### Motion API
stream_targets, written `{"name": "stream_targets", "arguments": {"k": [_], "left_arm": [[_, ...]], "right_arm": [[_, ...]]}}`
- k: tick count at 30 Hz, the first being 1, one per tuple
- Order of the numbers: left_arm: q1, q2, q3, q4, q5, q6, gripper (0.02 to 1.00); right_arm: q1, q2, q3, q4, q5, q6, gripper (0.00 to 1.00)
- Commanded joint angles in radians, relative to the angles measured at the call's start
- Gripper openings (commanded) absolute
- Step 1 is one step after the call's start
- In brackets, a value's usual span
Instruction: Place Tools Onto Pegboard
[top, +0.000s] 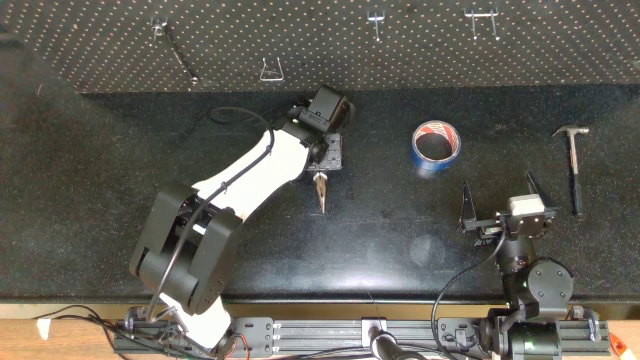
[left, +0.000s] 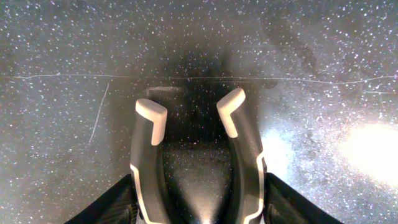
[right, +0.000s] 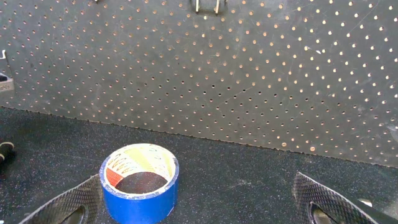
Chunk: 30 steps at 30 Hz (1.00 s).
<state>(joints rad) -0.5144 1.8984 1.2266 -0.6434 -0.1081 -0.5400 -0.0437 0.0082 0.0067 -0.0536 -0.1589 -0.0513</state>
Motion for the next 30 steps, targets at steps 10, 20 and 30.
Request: {"name": "stream_targets", "arguments": {"k": [10, 20, 30], "left_arm": [[-0.005, 0.022, 0.015, 0.005, -0.012, 0.002, 0.411], [-0.005, -0.018, 0.015, -0.003, 0.011, 0.001, 0.027], [-0.002, -0.282, 0.015, -0.272, -0.068, -0.006, 0.029]], "right_arm": [[-0.003, -0.007, -0.003, -0.006, -0.009, -0.01, 0.998], [-0.003, -0.007, -0.003, -0.006, -0.009, -0.01, 0.998], [-0.003, -0.007, -0.003, -0.006, -0.009, -0.01, 0.998]]}}
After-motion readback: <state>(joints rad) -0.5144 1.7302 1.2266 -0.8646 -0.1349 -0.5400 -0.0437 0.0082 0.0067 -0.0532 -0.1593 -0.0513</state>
